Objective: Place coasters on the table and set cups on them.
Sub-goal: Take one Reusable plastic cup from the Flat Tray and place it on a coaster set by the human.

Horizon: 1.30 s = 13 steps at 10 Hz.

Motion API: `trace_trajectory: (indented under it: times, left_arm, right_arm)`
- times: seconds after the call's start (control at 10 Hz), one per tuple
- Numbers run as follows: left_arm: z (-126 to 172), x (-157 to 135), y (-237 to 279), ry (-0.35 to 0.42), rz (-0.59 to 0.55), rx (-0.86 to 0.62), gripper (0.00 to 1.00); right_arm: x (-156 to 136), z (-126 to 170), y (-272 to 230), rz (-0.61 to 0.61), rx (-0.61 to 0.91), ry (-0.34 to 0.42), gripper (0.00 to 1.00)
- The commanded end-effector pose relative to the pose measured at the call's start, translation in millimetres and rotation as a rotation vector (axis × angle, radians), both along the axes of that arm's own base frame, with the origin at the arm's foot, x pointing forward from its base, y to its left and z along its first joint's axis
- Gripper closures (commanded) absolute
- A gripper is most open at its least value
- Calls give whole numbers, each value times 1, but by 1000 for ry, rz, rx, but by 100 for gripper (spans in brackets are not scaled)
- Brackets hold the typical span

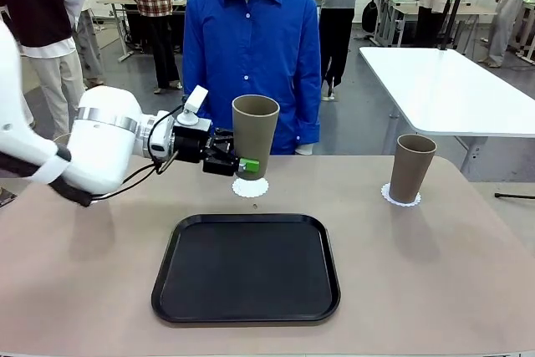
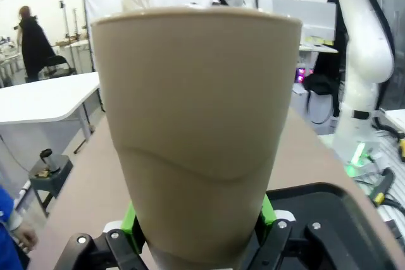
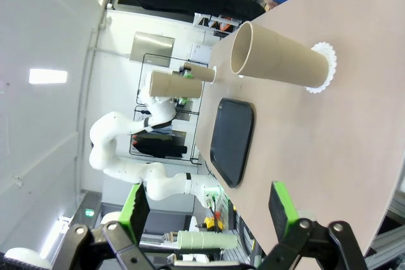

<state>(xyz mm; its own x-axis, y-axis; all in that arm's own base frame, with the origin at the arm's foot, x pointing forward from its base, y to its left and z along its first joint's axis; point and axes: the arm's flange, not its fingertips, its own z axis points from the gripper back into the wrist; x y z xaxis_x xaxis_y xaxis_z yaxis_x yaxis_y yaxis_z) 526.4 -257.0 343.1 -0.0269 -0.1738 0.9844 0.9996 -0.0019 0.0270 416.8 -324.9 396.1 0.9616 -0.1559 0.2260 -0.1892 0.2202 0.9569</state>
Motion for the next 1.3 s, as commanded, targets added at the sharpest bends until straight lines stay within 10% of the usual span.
trace_trajectory:
  times: [0.0,0.4,1.2]
  left_arm:
    - [-22,59,-9,7,20,-55,19]
    - [-81,113,-8,41,14,7,19]
    - [-106,105,5,114,9,9,19]
  right_arm:
    - [-1,0,2,-4,-3,3,0]
    - [-1,0,2,-4,-3,3,0]
    - [-1,0,2,-4,-3,3,0]
